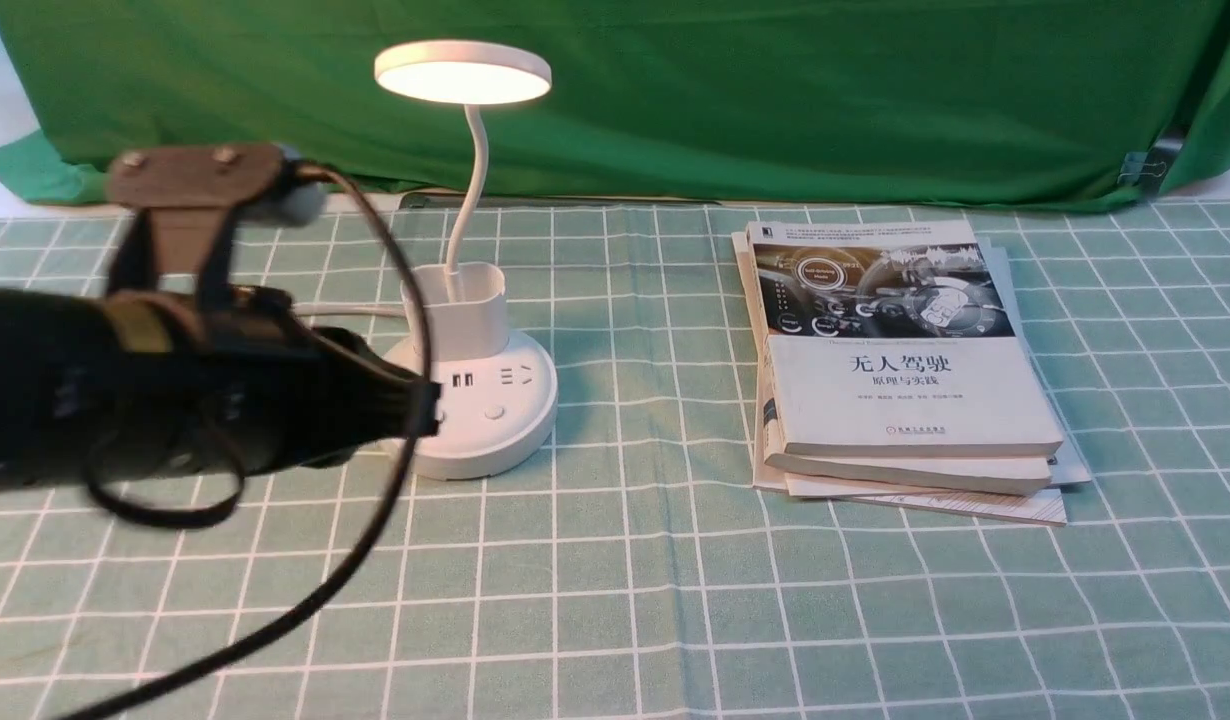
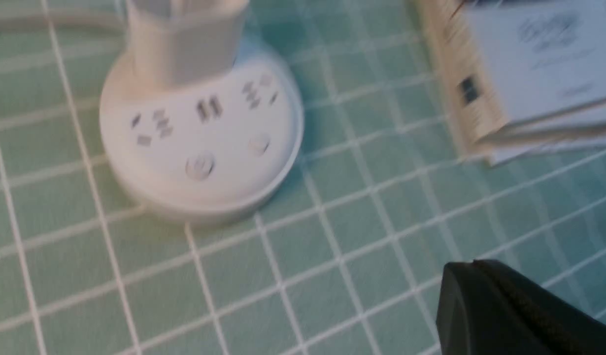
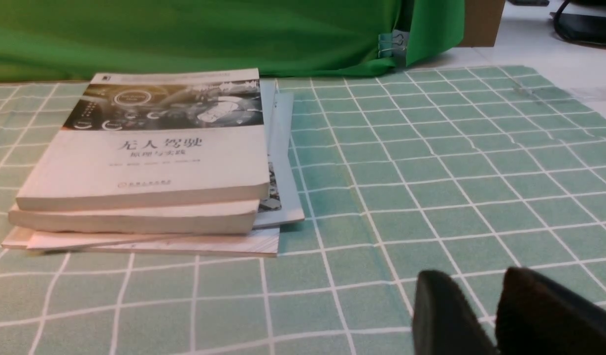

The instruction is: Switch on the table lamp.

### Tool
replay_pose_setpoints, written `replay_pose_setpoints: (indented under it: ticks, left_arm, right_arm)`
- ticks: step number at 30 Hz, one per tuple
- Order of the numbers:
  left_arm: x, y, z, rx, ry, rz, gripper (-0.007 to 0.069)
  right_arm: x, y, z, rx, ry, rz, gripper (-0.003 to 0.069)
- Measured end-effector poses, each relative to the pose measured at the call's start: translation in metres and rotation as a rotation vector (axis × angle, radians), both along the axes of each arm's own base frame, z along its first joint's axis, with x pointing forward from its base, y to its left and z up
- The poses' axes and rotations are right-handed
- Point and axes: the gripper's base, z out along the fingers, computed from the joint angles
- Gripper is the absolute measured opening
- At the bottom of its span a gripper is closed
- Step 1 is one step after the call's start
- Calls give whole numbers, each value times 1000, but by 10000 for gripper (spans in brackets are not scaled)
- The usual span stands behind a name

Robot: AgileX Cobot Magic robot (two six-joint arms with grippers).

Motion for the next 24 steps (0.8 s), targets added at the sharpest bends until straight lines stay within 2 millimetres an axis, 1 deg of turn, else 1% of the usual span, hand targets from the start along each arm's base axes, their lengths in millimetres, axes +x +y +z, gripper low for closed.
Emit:
replay_pose_setpoints:
  ticks: [1, 2, 3, 6, 9, 15, 22, 24]
  left_arm:
    - [-14, 8, 8, -40, -88, 17, 0]
    - [-16, 9, 9, -45, -103, 20, 0]
    - [-33, 20, 16, -91, -204, 47, 0]
    - [-59, 35, 20, -145, -330, 75, 0]
    - [-83, 47, 17, -153, -420, 77, 0]
    - [-106, 58, 12, -151, -510, 75, 0]
    - [-109, 61, 8, -116, -536, 71, 0]
    - [-111, 63, -2, -75, -568, 73, 0]
  right_arm:
    - [0, 0, 0, 0, 0, 0, 238]
    - [0, 0, 0, 0, 0, 0, 238]
    - [0, 0, 0, 0, 0, 0, 238]
    - [0, 0, 0, 0, 0, 0, 238]
    - [0, 0, 0, 0, 0, 0, 238]
    - [0, 0, 0, 0, 1, 0, 238]
    - [0, 0, 0, 0, 0, 0, 238]
    - [0, 0, 0, 0, 0, 0, 238]
